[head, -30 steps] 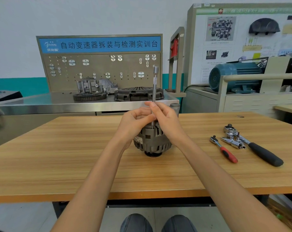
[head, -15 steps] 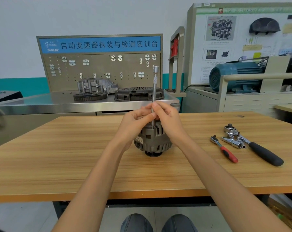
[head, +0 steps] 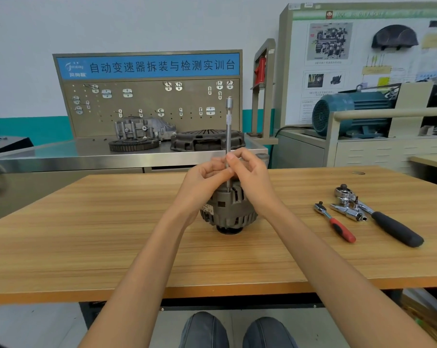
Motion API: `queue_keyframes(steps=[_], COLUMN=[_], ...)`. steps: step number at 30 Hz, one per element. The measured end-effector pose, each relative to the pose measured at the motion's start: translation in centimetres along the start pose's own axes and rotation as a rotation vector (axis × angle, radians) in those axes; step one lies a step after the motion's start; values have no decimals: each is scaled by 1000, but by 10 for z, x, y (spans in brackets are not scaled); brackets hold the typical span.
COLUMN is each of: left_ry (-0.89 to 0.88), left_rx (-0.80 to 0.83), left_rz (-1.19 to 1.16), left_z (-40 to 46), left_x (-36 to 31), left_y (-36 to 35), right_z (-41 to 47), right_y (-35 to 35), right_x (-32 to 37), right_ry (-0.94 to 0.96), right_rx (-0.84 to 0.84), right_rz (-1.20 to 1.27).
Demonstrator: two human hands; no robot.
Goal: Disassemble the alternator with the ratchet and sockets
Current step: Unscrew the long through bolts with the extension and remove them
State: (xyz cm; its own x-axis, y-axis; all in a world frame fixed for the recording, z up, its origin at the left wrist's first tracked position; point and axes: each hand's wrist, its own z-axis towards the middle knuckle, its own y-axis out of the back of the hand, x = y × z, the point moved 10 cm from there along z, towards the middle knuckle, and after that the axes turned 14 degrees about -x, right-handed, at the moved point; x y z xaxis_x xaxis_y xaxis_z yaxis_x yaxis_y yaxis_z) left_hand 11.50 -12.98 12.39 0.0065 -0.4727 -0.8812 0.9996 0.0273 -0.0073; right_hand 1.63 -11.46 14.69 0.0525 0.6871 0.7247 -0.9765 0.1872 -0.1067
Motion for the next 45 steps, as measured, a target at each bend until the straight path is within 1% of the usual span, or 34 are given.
queue_keyframes(steps=[6,11,14,16,20,22,27,33,36,40,45], left_ry=[16,8,11,14,13,20,31,19,7,21,19], left_rx=[32,-40,-56,-41,39,48,-20,-95,-70,14,30], left_rz=[-40,-6,6,9,-10,-16,-2,-12,4,3,-2], left_z=[0,4,4,4,1,0,3,3,2,1,0], left_x=[0,0,2,2,1,1,2,1,0,2,3], left_y=[2,1,2,2,-1,0,2,2,1,1,1], right_z=[-1,-2,-3,-2,-1,0,-2,-1,-1,0,1], right_y=[-1,1,0,1,1,0,-3,0,1,2,0], right_x=[-3,-9,-5,-2,1,0,-5,-10,-7,-3,-1], right_ry=[-9,-81,-55,-28,-4,0,-51,-100,-70,-35,-7], right_rx=[-5,-41,-14,-19,-5,5,33,-18,-16,-6,0], right_rz=[-8,-1,-7,-16,-13,-29,-9,-41,-47,-8,-15])
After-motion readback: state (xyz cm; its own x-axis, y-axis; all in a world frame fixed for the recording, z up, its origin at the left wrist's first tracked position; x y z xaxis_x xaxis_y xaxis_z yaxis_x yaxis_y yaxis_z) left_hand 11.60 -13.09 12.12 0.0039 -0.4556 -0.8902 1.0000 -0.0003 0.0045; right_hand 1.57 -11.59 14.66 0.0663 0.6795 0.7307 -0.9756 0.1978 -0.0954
